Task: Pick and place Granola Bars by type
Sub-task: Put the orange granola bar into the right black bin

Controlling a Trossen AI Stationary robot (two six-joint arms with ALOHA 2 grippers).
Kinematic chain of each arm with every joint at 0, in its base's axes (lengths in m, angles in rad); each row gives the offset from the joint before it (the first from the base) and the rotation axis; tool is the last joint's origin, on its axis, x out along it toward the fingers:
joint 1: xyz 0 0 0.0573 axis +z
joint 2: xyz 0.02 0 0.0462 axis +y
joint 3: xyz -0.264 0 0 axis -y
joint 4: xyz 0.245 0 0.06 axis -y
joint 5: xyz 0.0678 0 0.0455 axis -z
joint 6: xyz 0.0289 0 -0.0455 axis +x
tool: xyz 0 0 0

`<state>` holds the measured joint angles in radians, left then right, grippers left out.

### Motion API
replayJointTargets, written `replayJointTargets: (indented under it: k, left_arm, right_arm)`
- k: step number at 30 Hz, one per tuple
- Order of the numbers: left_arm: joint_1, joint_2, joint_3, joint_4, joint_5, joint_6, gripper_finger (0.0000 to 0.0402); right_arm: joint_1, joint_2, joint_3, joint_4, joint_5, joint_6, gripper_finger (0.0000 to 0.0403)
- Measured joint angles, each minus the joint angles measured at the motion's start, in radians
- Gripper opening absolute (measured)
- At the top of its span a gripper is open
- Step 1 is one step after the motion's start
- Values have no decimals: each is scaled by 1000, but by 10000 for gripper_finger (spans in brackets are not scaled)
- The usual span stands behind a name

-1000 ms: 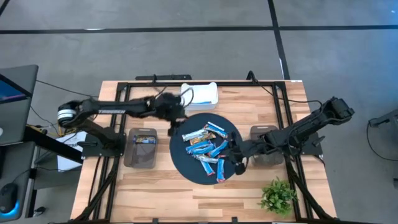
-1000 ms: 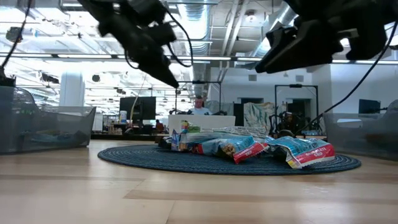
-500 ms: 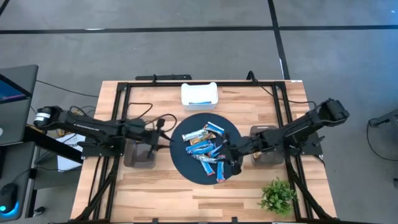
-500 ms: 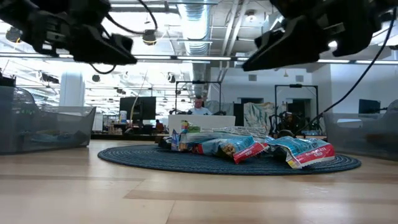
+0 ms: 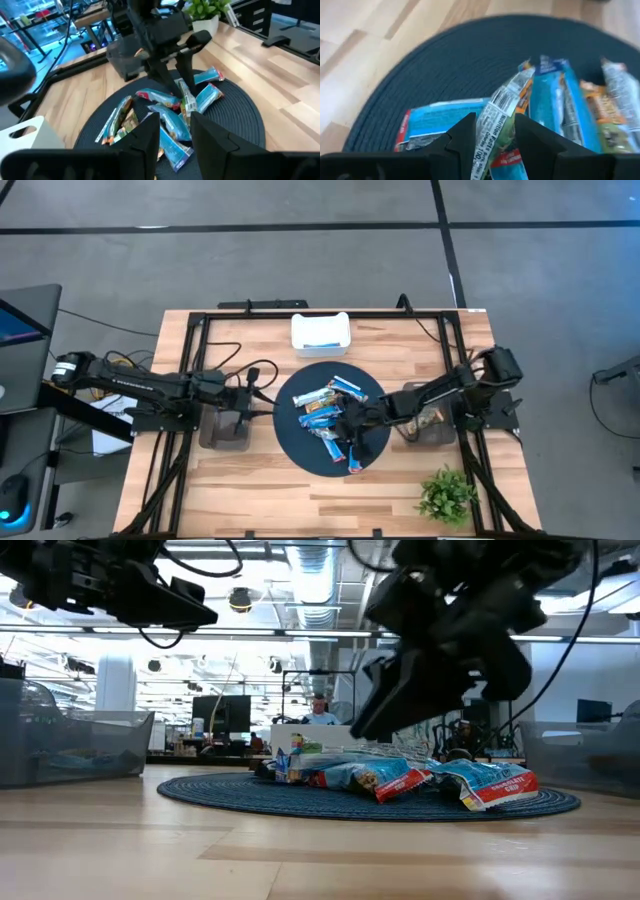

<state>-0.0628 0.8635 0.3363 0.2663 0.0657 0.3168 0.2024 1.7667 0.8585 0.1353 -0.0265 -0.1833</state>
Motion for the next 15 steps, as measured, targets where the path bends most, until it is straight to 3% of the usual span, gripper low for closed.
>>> replayJointTargets:
  k: [7, 15]
  left_arm:
    - [1, 0, 0, 1, -8, -2, 103]
    - [1, 0, 0, 1, -22, -3, 103]
  right_arm:
    - [-5, 41, 74, -127, -2, 35, 129]
    - [0, 41, 77, -145, 1, 44, 123]
